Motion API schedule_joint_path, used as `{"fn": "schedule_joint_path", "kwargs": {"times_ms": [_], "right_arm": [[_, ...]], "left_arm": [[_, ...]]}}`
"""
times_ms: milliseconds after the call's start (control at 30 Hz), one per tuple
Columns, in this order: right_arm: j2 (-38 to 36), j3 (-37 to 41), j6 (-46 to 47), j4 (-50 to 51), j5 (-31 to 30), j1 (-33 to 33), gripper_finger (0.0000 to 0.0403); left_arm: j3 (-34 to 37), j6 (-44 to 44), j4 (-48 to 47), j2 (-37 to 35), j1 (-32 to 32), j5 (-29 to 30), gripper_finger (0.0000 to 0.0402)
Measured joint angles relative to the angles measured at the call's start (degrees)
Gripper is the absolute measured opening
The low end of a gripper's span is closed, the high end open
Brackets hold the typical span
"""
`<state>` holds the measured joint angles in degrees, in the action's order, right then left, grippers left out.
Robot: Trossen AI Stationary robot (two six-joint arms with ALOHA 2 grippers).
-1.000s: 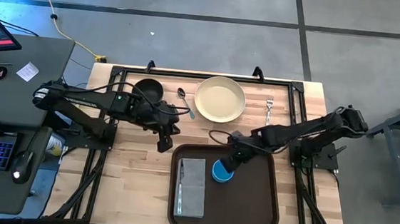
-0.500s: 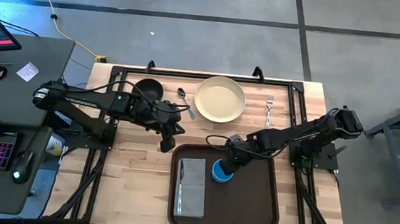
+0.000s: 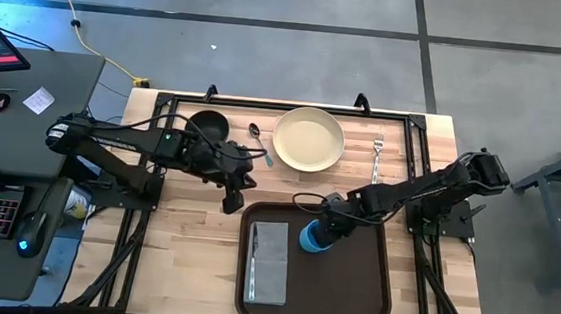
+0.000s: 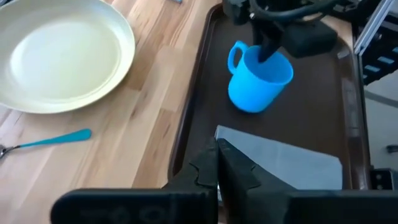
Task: Set up tray
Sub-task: Put the blue mug on the brown tray
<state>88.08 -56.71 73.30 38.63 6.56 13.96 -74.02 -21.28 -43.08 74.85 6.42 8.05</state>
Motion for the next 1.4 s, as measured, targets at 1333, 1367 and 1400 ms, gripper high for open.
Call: {"fn": "schedule_joint_path", "kwargs": {"times_ms": [1333,1367,1400], "right_arm": [[-24.66,15.37,7.80,21.53,-1.18,-1.22,0.0013],[-25.47,15.66,8.53,21.57,-1.59,-1.22,0.0012],[-26.20,15.76,9.16,21.64,-1.95,-1.25,0.0010]], "left_arm": [[-0.02,-0.02,-0.82,0.00,-0.02,-1.25,0.0049],[-0.02,-0.02,-0.79,0.00,-0.02,-1.25,0.0046],[-0.02,-0.02,-0.79,0.00,-0.02,-1.25,0.0043]]}}
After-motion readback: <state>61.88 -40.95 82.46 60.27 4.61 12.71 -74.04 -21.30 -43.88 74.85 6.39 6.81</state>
